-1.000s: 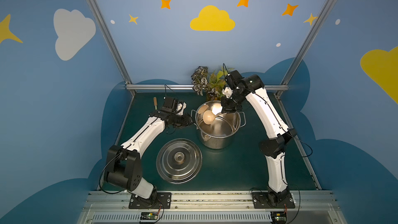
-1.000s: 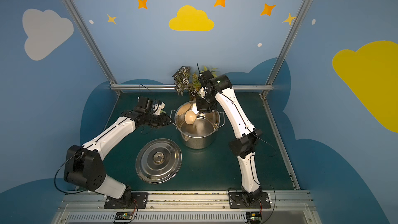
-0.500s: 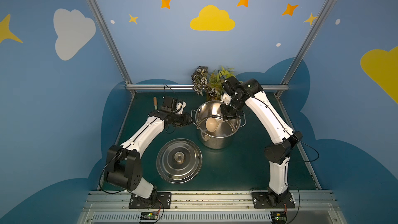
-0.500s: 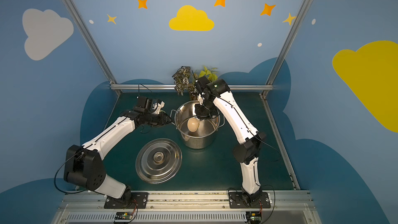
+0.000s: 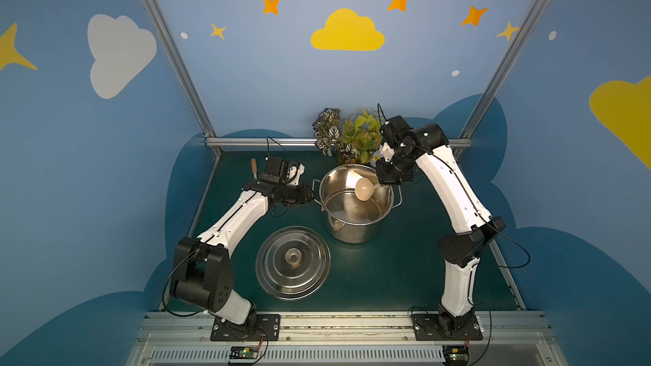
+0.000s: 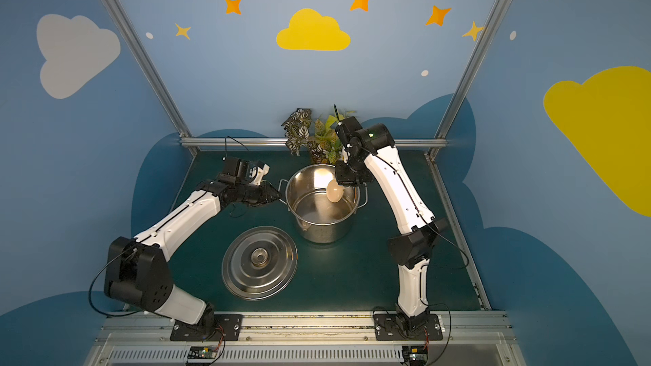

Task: Stir the soup with a spoon
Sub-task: Stir the soup in the pan with a stick.

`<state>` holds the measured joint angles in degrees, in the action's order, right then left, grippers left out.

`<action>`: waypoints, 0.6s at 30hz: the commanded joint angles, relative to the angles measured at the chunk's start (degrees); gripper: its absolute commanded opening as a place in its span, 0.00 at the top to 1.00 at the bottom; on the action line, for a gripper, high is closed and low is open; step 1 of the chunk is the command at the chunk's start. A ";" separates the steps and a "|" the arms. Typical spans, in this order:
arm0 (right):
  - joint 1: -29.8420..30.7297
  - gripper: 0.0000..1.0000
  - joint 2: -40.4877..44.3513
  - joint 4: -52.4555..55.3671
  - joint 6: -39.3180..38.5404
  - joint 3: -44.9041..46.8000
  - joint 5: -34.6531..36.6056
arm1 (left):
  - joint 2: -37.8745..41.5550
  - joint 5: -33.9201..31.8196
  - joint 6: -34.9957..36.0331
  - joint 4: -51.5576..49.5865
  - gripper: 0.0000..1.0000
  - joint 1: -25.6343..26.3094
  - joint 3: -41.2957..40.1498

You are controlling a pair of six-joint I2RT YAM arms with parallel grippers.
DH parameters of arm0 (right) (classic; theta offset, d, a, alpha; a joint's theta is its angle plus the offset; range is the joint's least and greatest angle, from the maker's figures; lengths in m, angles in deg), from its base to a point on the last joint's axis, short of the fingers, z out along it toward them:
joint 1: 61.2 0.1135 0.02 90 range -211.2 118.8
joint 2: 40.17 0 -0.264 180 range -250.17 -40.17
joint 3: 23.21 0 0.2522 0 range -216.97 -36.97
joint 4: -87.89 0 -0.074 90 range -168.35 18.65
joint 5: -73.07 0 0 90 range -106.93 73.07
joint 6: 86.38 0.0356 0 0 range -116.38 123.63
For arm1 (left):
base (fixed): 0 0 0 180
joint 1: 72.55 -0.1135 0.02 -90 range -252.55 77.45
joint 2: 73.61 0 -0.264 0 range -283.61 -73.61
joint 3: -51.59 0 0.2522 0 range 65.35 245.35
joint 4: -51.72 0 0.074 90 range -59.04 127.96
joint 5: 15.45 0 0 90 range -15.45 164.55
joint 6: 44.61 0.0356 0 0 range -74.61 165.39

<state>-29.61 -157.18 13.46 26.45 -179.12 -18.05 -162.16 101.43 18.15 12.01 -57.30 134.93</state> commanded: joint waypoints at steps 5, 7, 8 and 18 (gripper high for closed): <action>2.22 1.00 -6.95 10.53 -0.07 -9.27 -5.84 | -0.65 0.76 0.02 0.73 0.87 -0.47 -0.91; 3.38 1.00 -7.94 9.83 -0.38 -9.83 -7.60 | -0.63 0.76 -0.04 0.73 0.89 -0.56 -1.02; 3.88 1.00 -8.16 9.61 -0.41 -9.84 -8.26 | -0.65 0.75 -0.01 0.72 0.90 -0.57 -1.03; 9.09 1.00 -2.54 10.87 -1.88 -1.36 -7.51 | -0.33 0.55 -0.09 0.73 0.95 -0.66 -1.13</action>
<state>-21.32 -163.91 13.44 25.65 -183.16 -25.53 -162.53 101.82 15.42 12.86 -57.72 134.87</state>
